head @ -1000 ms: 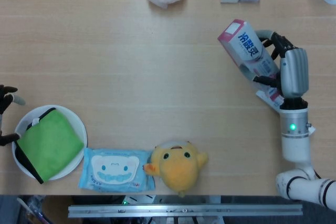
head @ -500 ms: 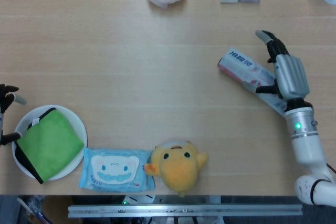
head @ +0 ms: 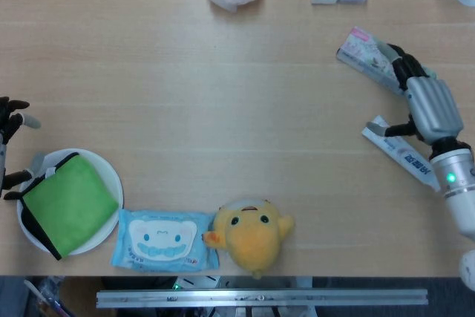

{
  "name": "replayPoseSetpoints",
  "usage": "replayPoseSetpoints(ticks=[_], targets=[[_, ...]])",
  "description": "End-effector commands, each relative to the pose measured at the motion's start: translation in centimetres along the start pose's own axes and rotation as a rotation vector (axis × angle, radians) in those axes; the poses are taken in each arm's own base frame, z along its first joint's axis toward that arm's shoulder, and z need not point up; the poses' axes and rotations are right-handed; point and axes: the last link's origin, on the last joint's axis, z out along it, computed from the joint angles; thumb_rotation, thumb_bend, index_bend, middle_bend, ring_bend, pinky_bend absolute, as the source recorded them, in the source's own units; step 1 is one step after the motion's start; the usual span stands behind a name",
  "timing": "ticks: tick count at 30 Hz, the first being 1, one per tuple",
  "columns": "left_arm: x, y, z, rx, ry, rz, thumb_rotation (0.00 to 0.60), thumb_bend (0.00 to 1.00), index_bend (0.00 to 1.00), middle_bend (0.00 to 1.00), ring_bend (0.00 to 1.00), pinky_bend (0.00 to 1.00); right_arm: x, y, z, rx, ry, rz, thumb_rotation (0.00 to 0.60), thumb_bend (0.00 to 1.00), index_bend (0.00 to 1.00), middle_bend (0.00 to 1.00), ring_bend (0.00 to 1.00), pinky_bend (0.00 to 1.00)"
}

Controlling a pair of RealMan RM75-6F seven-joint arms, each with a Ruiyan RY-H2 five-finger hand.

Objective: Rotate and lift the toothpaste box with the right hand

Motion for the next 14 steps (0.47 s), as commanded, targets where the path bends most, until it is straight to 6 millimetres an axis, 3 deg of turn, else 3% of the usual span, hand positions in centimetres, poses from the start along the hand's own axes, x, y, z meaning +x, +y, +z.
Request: replayPoseSetpoints(ticks=[1,8,14], targets=[[0.3,0.6,0.3,-0.018,0.008,0.006,0.600,0.26,0.40,0.25,0.17,0.41,2.5,1.8,-3.1,-0.036,-0.130,-0.148,0.600,0.00,0.07,0.10,0.11,0.36],[0.5,1.3,0.5,-0.031,0.004,0.019,0.600,0.26,0.40,0.25,0.17,0.41,5.0,3.5,-6.1,-0.111,-0.162,-0.203,0.600,0.00,0.07,0.10,0.11,0.36],[0.6,1.6,0.8,-0.032,0.004,0.025,0.600,0.26,0.40,0.25,0.17,0.41,5.1,4.1,-7.2,-0.129,-0.174,-0.201,0.600,0.00,0.08,0.10,0.11,0.36]])
